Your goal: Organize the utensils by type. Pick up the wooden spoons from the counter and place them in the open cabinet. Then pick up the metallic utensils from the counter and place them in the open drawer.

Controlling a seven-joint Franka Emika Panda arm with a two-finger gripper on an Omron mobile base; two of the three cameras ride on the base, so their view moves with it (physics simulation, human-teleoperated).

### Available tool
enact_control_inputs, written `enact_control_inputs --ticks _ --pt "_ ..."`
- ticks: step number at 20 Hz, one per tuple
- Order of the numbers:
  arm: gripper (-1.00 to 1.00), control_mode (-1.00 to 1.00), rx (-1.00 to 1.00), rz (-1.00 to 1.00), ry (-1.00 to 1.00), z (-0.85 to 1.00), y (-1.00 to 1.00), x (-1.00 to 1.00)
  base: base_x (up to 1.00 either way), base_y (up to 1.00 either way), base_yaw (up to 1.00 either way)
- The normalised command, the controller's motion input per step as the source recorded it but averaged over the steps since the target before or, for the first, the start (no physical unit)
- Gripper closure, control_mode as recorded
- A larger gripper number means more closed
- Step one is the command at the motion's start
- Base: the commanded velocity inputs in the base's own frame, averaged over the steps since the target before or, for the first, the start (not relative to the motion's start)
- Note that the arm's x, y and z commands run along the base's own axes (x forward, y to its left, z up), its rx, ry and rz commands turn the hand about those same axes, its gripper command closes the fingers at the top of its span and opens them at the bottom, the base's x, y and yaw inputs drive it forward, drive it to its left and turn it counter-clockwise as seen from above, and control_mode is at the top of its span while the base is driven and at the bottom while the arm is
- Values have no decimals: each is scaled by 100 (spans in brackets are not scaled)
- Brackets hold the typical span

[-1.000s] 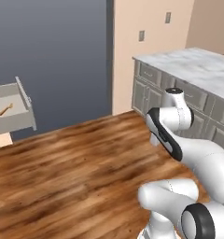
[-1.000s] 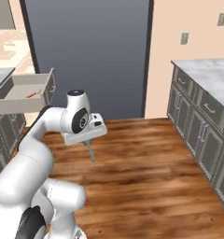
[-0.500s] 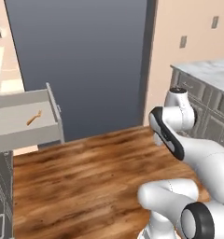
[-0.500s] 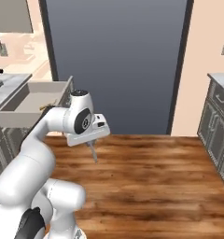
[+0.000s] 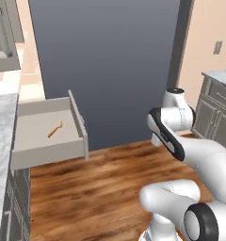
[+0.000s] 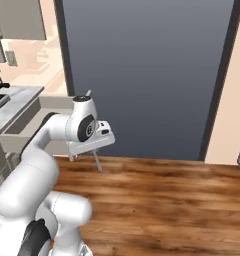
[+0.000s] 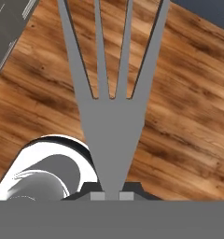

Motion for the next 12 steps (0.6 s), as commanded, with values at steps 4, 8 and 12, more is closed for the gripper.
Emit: enact_control_inputs --ticks 4,8,12 --pt "100 100 0 0 0 0 0 0 38 68 -16" --pt "100 100 0 0 0 0 0 0 35 68 -9" --pt "100 100 0 0 0 0 0 0 65 54 0"
